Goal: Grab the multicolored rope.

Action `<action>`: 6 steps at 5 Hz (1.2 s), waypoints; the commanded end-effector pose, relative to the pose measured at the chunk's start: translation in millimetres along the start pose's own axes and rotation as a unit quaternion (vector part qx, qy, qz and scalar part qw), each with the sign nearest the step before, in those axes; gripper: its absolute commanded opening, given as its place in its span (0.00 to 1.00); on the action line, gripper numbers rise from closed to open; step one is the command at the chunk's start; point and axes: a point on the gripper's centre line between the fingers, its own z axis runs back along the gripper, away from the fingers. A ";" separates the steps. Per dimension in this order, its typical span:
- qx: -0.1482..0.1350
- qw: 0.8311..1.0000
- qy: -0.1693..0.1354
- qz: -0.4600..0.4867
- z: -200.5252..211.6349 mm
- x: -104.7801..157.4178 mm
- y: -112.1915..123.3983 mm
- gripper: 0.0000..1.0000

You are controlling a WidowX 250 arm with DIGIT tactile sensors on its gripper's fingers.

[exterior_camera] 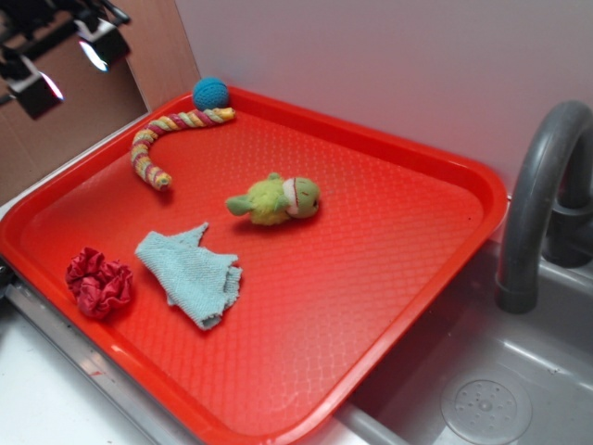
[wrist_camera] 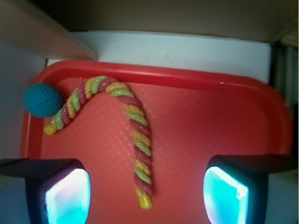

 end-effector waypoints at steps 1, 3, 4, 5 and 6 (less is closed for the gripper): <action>0.034 0.998 -0.043 0.001 -58.7 -1.5 -13.8 1.00; 0.060 0.997 -0.042 -0.007 -94.3 -3.8 5.0 1.00; 0.058 0.997 -0.041 -0.028 -103.9 -0.7 11.9 1.00; 0.050 0.995 -0.059 -0.070 -112.0 -2.2 10.0 0.55; 0.046 0.993 -0.059 -0.088 -107.7 -7.7 6.4 0.00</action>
